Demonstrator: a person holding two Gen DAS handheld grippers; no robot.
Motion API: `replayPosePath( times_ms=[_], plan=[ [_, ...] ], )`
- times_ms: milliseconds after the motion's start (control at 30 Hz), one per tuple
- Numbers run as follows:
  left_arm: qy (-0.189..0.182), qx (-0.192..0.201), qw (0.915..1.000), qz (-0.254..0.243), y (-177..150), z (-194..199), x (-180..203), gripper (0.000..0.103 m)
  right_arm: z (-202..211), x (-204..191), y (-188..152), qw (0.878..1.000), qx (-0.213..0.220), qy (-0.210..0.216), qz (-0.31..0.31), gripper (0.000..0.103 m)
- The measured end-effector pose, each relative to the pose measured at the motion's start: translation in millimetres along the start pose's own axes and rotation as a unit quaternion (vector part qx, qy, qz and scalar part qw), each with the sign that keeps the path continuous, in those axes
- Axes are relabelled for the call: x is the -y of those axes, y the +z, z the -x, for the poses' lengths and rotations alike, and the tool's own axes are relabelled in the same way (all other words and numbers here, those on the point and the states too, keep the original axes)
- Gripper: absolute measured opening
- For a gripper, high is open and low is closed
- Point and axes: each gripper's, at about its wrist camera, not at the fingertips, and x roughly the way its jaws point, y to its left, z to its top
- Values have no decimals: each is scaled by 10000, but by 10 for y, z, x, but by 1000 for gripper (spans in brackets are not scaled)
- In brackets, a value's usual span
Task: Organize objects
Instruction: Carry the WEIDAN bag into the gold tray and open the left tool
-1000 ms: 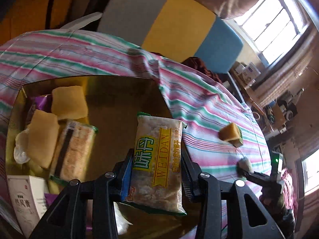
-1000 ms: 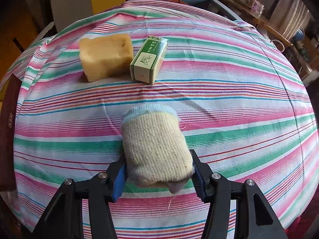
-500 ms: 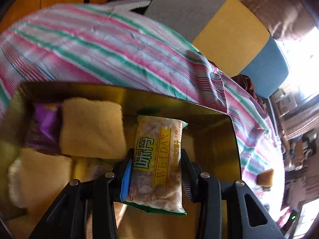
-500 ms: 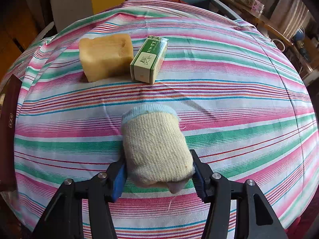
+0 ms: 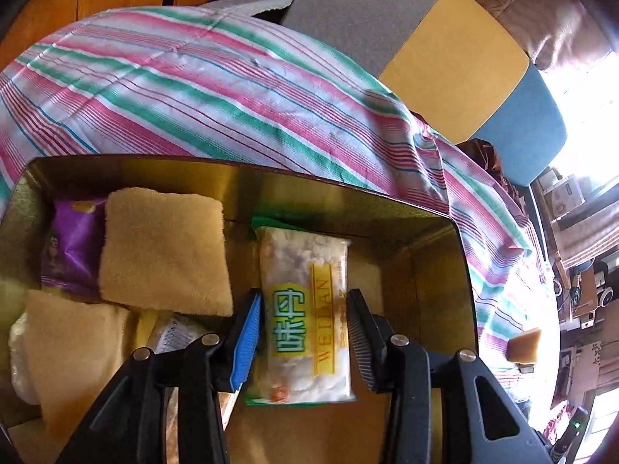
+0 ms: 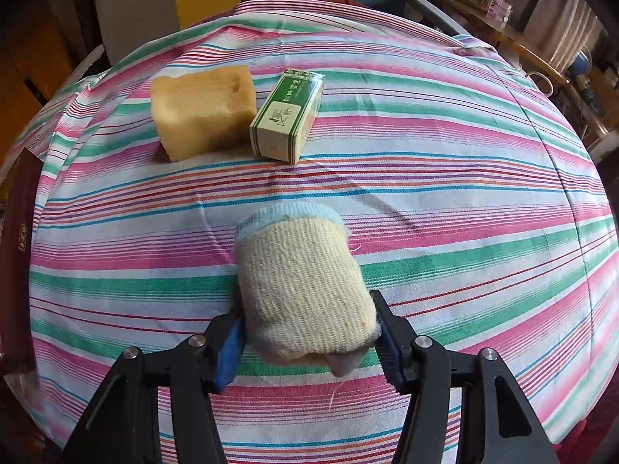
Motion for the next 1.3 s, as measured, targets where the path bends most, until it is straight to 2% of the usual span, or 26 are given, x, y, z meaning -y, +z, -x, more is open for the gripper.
replayPosePath(
  times_ms=[200,400,567,700,767,833,1067,1300],
  plan=[
    [144,434,9966,-686,-139,325,128,44,8,10,20,10000,-8,26,-56,60],
    [193,893,9836,-1552,-572,829,260,44,17,48,47,9999,29,93,-140,61],
    [249,1179,9691,-2155,-1000,1132,330,44,52,10,69,9998,136,123,-85,68],
    [290,1343,9631,-2316,-1214,1302,337,44,66,-20,69,9998,195,69,-34,67],
    [290,1404,9614,-2349,-1287,1360,333,44,81,-38,59,9997,262,14,10,60],
    [293,1446,9593,-2407,-1356,1406,331,44,107,-69,51,9996,295,-6,39,60],
    [256,1444,9576,-2478,-1497,1476,281,44,123,-88,-20,9994,301,-108,150,59],
    [213,1337,9600,-2452,-1594,1487,188,44,108,-124,-19,9993,255,-174,219,58]
  ],
)
